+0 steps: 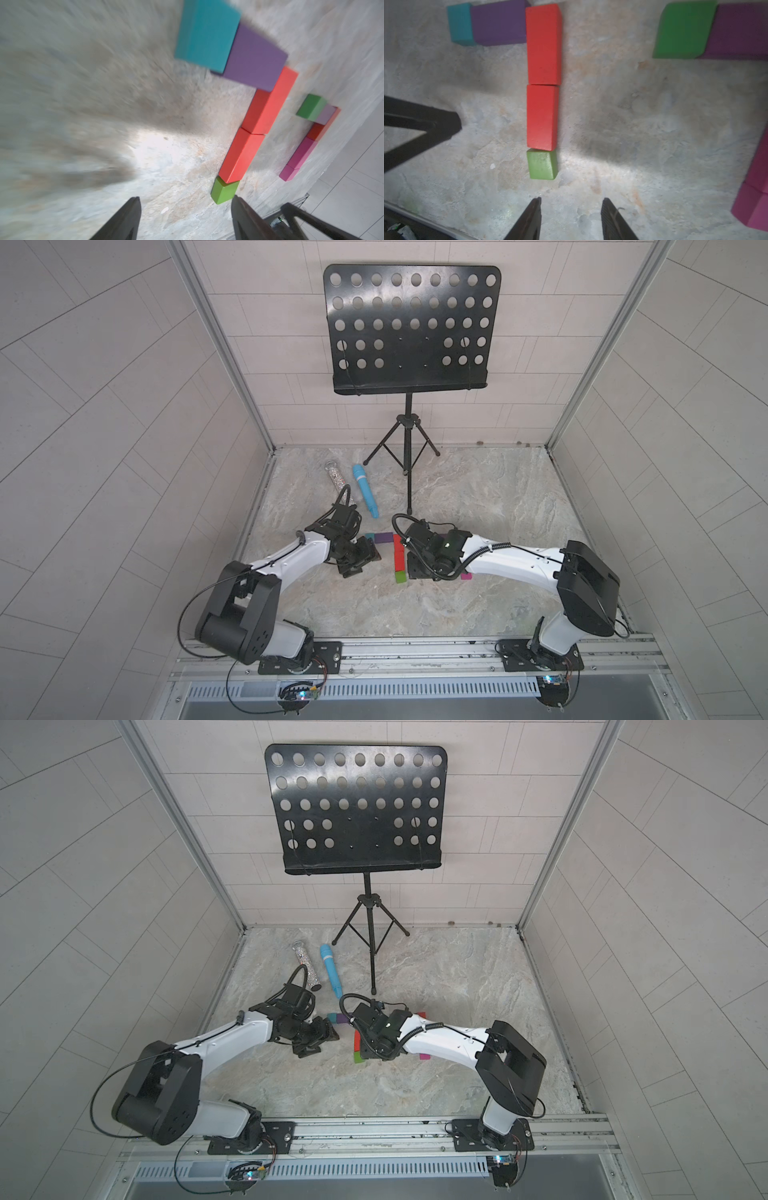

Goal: Assemble the number 7 with building blocks
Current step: Adjust the building block at the center of the board.

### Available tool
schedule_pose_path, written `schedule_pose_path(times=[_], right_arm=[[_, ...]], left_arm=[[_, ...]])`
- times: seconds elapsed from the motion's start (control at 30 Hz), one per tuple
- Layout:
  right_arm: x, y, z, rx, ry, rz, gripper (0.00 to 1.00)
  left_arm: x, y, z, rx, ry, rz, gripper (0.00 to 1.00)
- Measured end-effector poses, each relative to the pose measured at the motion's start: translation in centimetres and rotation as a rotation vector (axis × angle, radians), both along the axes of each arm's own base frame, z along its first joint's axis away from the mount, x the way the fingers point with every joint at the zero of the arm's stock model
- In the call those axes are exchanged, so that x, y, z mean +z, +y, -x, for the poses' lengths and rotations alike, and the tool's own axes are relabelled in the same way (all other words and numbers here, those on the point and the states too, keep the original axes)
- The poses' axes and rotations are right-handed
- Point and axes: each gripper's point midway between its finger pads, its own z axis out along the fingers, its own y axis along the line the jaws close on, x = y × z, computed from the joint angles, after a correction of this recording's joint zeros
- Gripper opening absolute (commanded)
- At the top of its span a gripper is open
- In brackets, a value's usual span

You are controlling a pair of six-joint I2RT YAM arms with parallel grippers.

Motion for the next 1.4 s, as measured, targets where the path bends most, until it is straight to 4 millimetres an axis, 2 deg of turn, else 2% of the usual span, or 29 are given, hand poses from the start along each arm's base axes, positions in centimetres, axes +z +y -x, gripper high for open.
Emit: schedule_pose_path(times=[0.13,0.33,0.67,0.97,1.4], right_arm=[[-0.4,2.5,0.0,0.027,0.003,0.006,0.54],[-2.0,3.3,-0.1,0.031,0.038,0.061,0.54],[-3.9,3.7,-0.1,0.04,0.093,0.138,0.49],[-4.5,3.0,0.3,0.033,0.125,0.178,0.46],[-5.0,3.3,0.3,0.037,0.145,0.191,0.42]], left_arm=[[1.0,2.4,-0.2,0.032,-0.039,-0.003,0.91],[-0.4,3.7,2.2,0.042,0.019,-0.001,0.95],[-0.2,3.6,2.5,0.044,0.031,0.031,0.96],[-0.3,3.5,2.5,0.046,0.03,0.052,0.97],[-0.4,3.4,2.5,0.046,0.026,0.068,0.97]])
